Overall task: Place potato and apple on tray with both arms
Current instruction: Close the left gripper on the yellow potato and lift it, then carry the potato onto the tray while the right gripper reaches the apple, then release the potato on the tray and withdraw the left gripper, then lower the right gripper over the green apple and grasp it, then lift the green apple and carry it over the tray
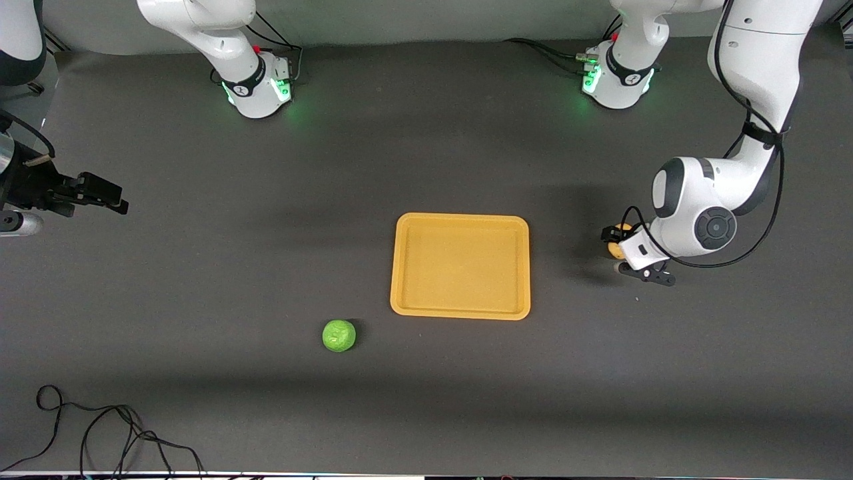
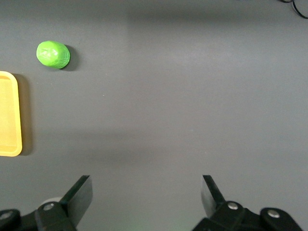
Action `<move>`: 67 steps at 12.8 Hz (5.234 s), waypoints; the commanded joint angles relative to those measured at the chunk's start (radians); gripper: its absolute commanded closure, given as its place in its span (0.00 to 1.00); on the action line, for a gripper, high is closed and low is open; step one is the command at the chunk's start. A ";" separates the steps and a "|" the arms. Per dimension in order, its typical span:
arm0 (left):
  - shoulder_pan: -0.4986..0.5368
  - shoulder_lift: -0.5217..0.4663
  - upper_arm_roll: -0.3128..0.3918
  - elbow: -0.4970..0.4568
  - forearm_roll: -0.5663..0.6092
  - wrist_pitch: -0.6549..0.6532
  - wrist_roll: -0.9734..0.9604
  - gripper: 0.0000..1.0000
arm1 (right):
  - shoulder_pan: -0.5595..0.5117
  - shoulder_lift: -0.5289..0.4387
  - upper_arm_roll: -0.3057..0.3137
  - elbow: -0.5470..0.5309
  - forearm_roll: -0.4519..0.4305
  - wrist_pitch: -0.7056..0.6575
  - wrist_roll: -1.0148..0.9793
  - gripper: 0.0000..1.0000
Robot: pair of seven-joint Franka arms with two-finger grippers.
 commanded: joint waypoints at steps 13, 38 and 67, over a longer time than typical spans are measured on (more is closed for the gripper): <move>-0.353 0.187 -0.038 0.384 -0.123 -0.044 -0.609 1.00 | 0.335 0.445 0.003 0.501 0.009 -0.006 0.343 0.00; 0.014 -0.498 0.106 0.333 0.076 -0.526 -0.013 0.00 | 0.411 0.903 -0.008 0.350 -0.034 0.663 0.477 0.16; 0.005 -0.461 0.085 0.477 0.090 -0.705 -0.029 0.00 | 0.812 0.990 0.001 0.618 -0.089 0.483 1.032 0.71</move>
